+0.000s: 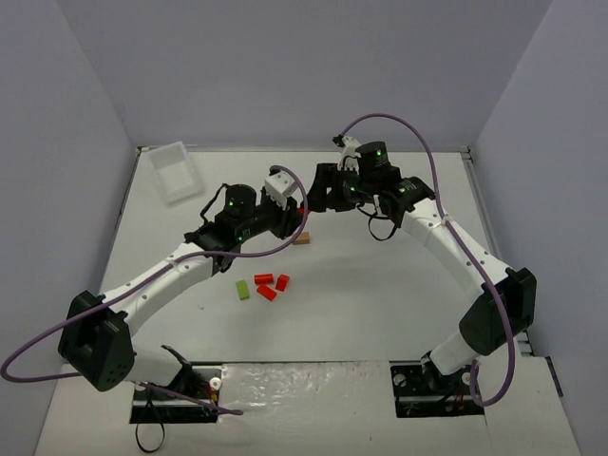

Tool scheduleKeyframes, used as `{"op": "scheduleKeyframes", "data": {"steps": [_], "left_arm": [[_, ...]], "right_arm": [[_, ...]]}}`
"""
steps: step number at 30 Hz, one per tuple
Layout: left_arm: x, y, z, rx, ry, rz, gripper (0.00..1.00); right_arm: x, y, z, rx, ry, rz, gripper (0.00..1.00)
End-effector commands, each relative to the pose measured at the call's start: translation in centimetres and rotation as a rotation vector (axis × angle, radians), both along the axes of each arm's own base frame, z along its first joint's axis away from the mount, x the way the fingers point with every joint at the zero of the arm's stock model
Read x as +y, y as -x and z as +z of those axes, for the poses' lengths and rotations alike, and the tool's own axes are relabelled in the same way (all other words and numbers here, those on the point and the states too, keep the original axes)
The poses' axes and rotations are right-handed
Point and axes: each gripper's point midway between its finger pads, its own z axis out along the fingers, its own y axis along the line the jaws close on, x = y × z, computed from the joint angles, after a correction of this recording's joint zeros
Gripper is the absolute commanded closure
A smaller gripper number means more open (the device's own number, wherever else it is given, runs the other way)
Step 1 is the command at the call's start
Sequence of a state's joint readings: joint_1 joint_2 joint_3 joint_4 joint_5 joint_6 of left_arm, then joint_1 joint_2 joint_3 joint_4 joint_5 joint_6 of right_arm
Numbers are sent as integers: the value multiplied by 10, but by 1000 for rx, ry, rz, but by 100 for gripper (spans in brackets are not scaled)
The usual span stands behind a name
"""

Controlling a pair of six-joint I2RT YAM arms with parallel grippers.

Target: Build the wood block tower

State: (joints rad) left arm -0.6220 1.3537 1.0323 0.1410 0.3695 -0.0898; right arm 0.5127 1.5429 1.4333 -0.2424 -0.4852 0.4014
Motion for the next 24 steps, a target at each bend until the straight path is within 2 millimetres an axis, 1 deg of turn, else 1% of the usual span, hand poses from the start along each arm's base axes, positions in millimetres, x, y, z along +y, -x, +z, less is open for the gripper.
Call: {"op": "scheduleKeyframes", "data": {"steps": [1,5,12,16,18,19,20,22,23,24], "left_arm": [[-8,2,43,-121,88,-38,96],[-9,2,41,-119,88,-42,96],[-11,4,45,-130,98,-52,96],[-11,5,43,-124,97,-53,96],[-11,4,40,-115,96,-49,96],[-11,4,38,-111,94,-49,96],[-11,4,36,-105,93,-46,95],[-10,3,33,-93,94,-34,87],[-10,3,32,-86,97,-27,81],[-9,3,31,-79,99,-21,72]], "right_arm": [[10,-5,37,-79,-86,41,47],[10,-4,38,-78,-90,42,55],[10,-5,31,-71,-86,42,64],[9,-5,32,-78,-85,40,72],[8,-5,32,-89,-81,36,79],[7,-5,33,-94,-79,37,84],[6,-5,34,-99,-77,32,91],[4,-5,35,-113,-69,25,100],[3,-5,36,-122,-66,23,100],[2,-5,38,-131,-62,20,100]]}}
